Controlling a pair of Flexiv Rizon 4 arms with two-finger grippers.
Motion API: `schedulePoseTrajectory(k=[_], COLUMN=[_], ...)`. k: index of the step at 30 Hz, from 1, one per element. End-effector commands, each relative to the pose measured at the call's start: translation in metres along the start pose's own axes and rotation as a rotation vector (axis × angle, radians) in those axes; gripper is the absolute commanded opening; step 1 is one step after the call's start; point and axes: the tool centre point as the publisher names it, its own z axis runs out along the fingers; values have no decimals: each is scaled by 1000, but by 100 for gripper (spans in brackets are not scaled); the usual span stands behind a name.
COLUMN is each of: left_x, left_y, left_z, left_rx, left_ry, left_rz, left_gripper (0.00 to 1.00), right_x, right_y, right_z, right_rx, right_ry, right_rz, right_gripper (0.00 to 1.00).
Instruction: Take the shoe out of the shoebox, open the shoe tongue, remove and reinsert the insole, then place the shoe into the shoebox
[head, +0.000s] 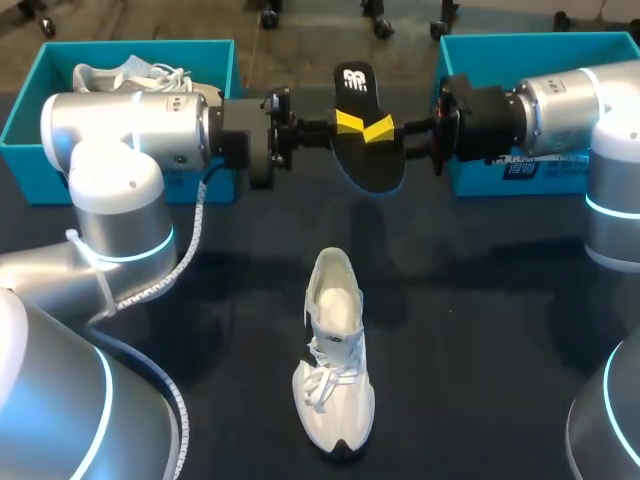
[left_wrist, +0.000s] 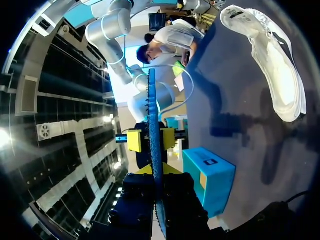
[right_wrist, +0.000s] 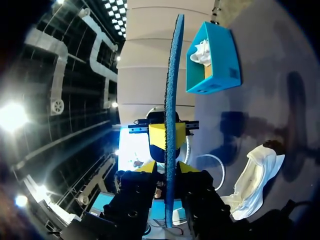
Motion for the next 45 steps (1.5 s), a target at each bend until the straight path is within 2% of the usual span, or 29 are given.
schedulePoseTrajectory(k=[1, 6, 8, 9, 17, 18, 19, 20, 25, 29, 32, 45], left_x=[0, 0, 0, 0, -1, -1, -2, -4, -8, -3, 8, 8], left_y=[0, -2, -2, -3, -4, -4, -4, -4, -6, -9, -14, -14], left_z=[-1, -1, -2, -2, -3, -4, -6, -9, -30, -56, -71, -71], left_rx=[3, 5, 7, 8, 13, 10, 10, 7, -9, -15, -32, -32], left_ry=[7, 8, 6, 6, 7, 10, 11, 23, 84, 165, 297, 297], left_rz=[2, 4, 6, 7, 10, -4, -8, -25, -70, -138, -159, -159], left_gripper=[0, 0, 0, 0, 0, 12, 43, 100, 100, 100, 100, 100], right_x=[0, -1, -1, -1, -3, -3, -4, -4, -9, -11, -12, -11], right_y=[0, 1, 1, 1, 2, 2, 1, 1, 0, 2, 4, 4], right_z=[1, 1, 1, 1, 0, -1, -1, -3, -10, -16, -18, -17], right_rx=[-3, -4, -4, -4, -18, -31, -37, -53, -82, -87, -81, -90], right_ry=[-2, -2, -3, -3, -5, -4, -5, -6, -13, -31, -63, -83], right_rz=[0, 0, -1, -1, -11, -19, -25, -38, -86, -138, -199, -224], right_gripper=[21, 15, 2, 0, 0, 0, 0, 0, 0, 0, 0, 0])
